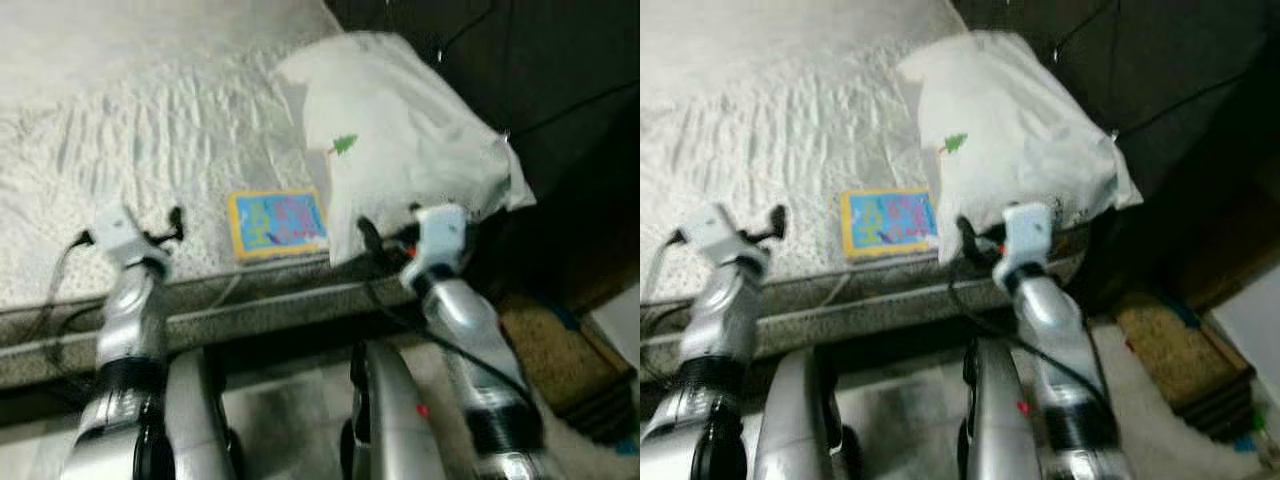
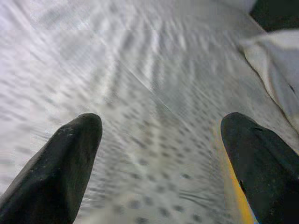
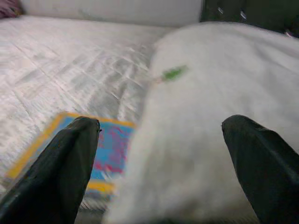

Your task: Clean up the room

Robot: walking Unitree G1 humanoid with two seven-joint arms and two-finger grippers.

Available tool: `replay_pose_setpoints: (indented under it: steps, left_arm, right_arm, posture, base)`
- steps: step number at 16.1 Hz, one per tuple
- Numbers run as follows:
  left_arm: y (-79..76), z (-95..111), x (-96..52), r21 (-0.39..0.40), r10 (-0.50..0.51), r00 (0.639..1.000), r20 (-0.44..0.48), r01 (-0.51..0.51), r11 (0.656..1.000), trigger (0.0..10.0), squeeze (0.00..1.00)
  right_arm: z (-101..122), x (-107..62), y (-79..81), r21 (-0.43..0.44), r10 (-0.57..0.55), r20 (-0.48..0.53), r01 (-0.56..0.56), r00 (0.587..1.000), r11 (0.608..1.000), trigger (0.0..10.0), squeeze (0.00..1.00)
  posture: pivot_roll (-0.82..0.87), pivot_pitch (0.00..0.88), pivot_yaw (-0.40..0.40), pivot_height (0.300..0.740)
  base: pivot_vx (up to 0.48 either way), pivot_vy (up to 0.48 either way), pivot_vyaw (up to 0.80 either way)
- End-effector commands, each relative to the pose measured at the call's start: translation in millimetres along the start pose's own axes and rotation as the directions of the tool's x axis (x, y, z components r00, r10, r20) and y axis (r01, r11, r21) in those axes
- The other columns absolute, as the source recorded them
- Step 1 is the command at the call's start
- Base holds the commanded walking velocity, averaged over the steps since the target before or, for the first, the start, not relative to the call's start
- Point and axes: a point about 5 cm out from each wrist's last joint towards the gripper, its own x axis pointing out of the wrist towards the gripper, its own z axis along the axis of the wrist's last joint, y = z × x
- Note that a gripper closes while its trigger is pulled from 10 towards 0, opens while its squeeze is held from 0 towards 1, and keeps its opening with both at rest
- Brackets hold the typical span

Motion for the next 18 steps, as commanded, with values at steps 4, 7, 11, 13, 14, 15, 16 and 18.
replay_pose_setpoints:
  steps: [4, 7, 11, 13, 14, 15, 16, 18]
  left_arm:
    - [-5.0, -2.3, -40.0, 0.174, -0.082, 0.995, 0.057, 0.071, 0.982, 10.0, 1.00]
    - [-14.6, -0.2, -58.9, 0.215, -0.160, 0.986, 0.055, 0.144, 0.966, 10.0, 1.00]
    - [-24.1, 8.9, -61.6, 0.262, -0.153, 0.986, 0.067, 0.130, 0.956, 10.0, 0.00]
    - [-23.0, 4.9, -63.8, 0.247, -0.133, 0.989, 0.063, 0.114, 0.962, 10.0, 0.00]
    - [-22.2, 1.5, -66.7, 0.232, -0.128, 0.990, 0.058, 0.111, 0.966, 10.0, 0.00]
    - [-22.5, -1.1, -70.2, 0.202, -0.142, 0.988, 0.053, 0.129, 0.971, 10.0, 0.00]
    - [-20.9, -3.7, -72.7, 0.174, -0.142, 0.989, 0.046, 0.132, 0.976, 10.0, 0.00]
    - [-16.9, -9.1, -75.9, 0.200, -0.121, 0.992, 0.029, 0.113, 0.973, 10.0, 0.00]
  right_arm:
    - [2.7, 13.8, 0.2, 0.018, -0.012, 0.051, 0.011, 0.999, 1.000, 10.0, 0.00]
    - [6.2, 16.9, -0.7, 0.030, -0.015, 0.091, 0.012, 0.996, 0.999, 10.0, 0.00]
    - [8.4, 18.4, -4.5, 0.002, -0.018, 0.126, 0.018, 0.992, 1.000, 10.0, 0.00]
    - [8.2, 18.2, -4.0, 0.016, -0.017, 0.128, 0.016, 0.992, 1.000, 10.0, 0.00]
    - [7.1, 16.7, -3.1, 0.020, -0.013, 0.128, 0.011, 0.992, 1.000, 10.0, 0.00]
    - [5.5, 15.5, -1.1, 0.023, 0.002, 0.124, -0.005, 0.992, 1.000, 10.0, 0.00]
    - [5.1, 14.3, 0.5, 0.027, 0.011, 0.124, -0.014, 0.992, 1.000, 10.0, 0.00]
    - [3.1, 11.3, 0.8, 0.019, 0.016, 0.119, -0.019, 0.993, 1.000, 10.0, 0.00]
  posture:
    - [0.06, 0.000, -0.056, 0.523]
    - [0.05, 0.000, -0.043, 0.523]
    - [0.05, 0.000, -0.038, 0.528]
    - [0.04, 0.000, -0.043, 0.553]
    - [0.04, 0.000, -0.048, 0.563]
    - [0.04, 0.000, -0.051, 0.578]
    - [0.04, 0.000, -0.056, 0.593]
    - [0.04, 0.000, -0.057, 0.613]
  base:
    - [0.000, 0.000, 0.00]
    - [0.000, 0.000, 0.00]
    - [0.000, 0.000, 0.00]
    - [0.000, 0.000, 0.00]
    - [0.000, 0.000, 0.00]
    - [0.000, 0.000, 0.00]
    - [0.000, 0.000, 0.00]
    - [0.000, 0.000, 0.00]
